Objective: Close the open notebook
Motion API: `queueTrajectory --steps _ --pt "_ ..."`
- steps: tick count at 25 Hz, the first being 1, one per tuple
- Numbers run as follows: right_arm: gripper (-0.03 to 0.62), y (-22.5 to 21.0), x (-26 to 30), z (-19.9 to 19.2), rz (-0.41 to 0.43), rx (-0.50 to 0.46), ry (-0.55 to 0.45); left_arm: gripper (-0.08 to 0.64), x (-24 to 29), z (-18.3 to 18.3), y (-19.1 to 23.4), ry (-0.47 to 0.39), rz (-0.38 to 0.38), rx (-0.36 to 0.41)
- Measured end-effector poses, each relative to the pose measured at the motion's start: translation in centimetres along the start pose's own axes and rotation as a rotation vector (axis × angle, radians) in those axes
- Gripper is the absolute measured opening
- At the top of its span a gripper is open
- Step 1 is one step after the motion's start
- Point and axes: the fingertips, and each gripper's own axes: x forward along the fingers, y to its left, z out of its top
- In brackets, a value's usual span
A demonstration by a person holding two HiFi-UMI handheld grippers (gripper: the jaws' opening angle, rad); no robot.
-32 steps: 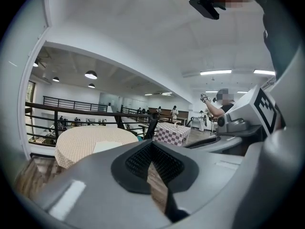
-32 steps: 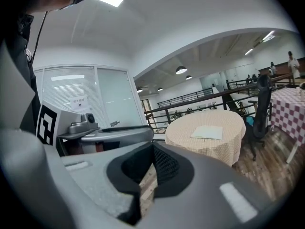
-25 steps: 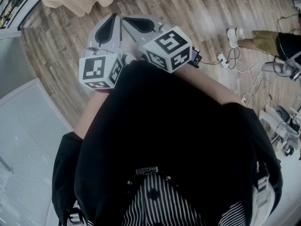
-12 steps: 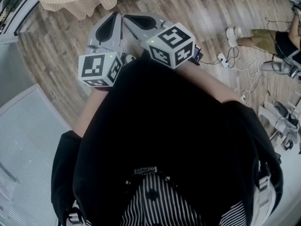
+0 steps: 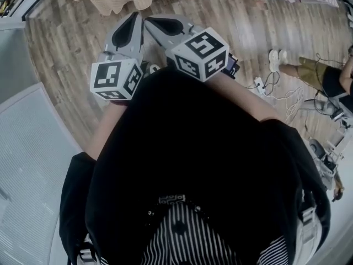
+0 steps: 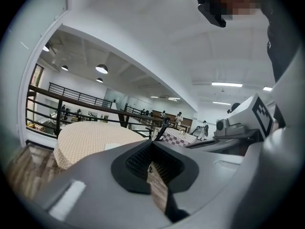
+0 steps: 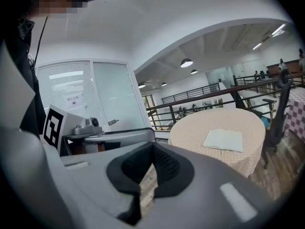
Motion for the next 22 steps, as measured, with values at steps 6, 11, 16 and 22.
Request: queueTrajectory --steps 6,11,16,22 --pt "0.000 -4.0 3.4 2.8 0.008 -0.022 -0.011 -0.012 4.4 1.0 3.0 0.030 0.026 0.021" --pt "0.000 -8.6 4.8 5.6 0.017 -0.020 -0.023 -0.012 9.4 3.1 4.0 0.028 0.041 0.050" --pt "0.000 -12.8 4.9 7.4 0.036 -0.001 -0.022 -0.012 13.9 4.1 3.8 0.045 0.045 0.042" --pt "0.000 -15.2 5.8 8.7 0.073 0.010 -0.015 -0.012 16.4 4.9 4.6 0.051 0.070 0.031"
